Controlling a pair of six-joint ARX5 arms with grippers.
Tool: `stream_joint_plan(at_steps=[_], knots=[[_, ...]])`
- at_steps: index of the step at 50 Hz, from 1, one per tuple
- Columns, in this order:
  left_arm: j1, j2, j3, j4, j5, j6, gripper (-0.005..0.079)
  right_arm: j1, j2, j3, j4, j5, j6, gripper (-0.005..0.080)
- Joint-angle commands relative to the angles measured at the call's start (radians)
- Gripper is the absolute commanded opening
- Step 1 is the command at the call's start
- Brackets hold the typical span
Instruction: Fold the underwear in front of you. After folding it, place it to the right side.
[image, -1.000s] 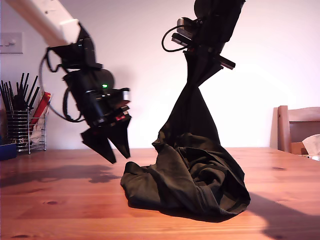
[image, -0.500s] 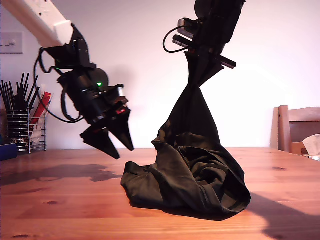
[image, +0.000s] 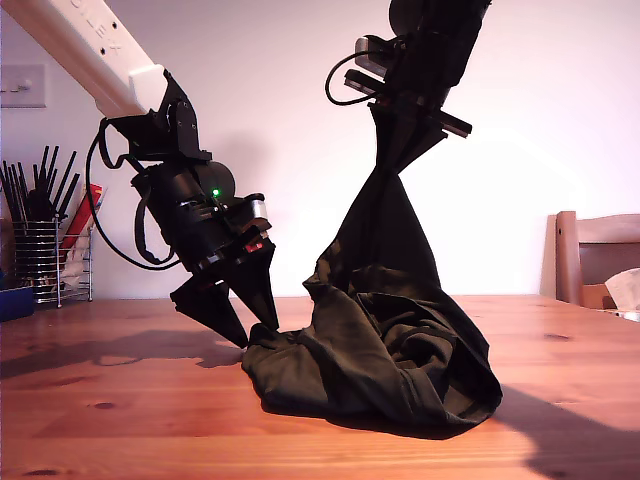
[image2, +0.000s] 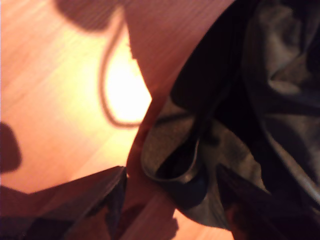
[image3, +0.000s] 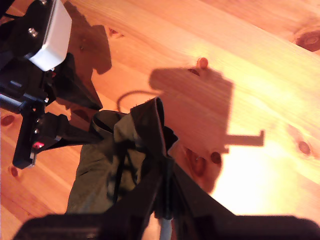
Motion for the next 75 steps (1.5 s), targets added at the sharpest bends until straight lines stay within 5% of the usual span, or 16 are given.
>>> stream_joint_plan(at_steps=[1,6,15,19,25,75], knots=[[-0.011,0.032,-0.03,0.024,-0.01,-0.016,0.0513,0.002,0.014,0.001,0.006,0.0,-0.006,-0.0012],[-0.02,0.032,-0.034,0.047,-0.012,-0.035,0.0507,0.002,0.014,0.001,0.007,0.0,-0.006,-0.0012],[-0.04,0.033,-0.035,0.043,-0.012,-0.036,0.0377,0.002,0.014,0.001,0.01,0.0,-0.006,-0.0012],[-0.046,0.033,-0.035,0.039,-0.01,-0.028,0.0266,0.002,0.014,0.001,0.011,0.0,-0.006,-0.0012],[-0.05,0.033,-0.035,0.037,-0.012,0.0,-0.0034,0.002,0.014,0.001,0.011,0.0,-0.01,-0.0012],[0.042,-0.239,-0.02,0.117,-0.209,0.051,-0.0024,-0.048,0.014,0.001,0.095,0.001,-0.029,-0.0012]])
